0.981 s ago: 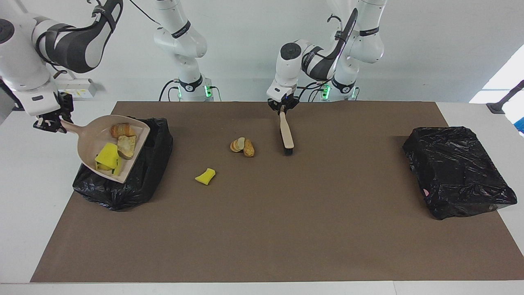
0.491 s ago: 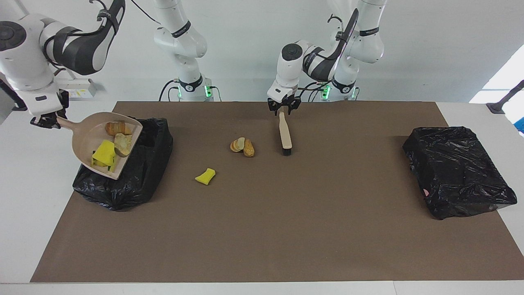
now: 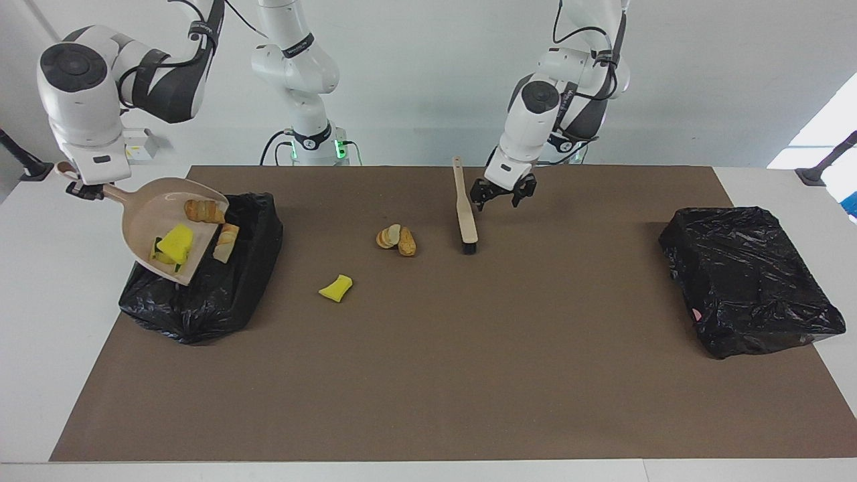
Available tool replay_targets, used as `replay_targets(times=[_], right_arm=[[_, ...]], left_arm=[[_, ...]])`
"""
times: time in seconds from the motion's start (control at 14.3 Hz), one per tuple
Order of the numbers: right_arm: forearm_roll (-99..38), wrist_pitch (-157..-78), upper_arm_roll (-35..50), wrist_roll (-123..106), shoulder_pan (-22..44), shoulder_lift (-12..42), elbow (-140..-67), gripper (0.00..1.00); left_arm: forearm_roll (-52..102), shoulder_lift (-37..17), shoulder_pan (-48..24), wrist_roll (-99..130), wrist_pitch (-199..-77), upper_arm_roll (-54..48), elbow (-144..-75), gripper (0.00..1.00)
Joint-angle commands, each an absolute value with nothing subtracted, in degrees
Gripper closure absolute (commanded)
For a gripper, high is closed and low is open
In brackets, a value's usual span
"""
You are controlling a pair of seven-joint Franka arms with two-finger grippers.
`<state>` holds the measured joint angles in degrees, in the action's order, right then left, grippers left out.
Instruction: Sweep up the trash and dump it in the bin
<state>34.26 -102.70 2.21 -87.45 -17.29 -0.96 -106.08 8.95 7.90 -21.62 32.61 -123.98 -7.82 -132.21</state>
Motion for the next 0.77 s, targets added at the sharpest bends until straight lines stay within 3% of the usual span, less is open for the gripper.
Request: replay_targets(times=[0.0,0.7], right_arm=[[38.3,-103.18,2.37,-86.22,-16.01,-2.55,-107.93,1.0],[50.79,-99.76,2.46,-74.98,-7.57,-5.45,-111.09,1.0]], left_arm=[[8.09,10.28,-14.79,26.66,-119.98,-8.44,-131.92,0.0],[8.09,10.99,3.41,4.67,-118.31,-8.35,-129.74,0.0]])
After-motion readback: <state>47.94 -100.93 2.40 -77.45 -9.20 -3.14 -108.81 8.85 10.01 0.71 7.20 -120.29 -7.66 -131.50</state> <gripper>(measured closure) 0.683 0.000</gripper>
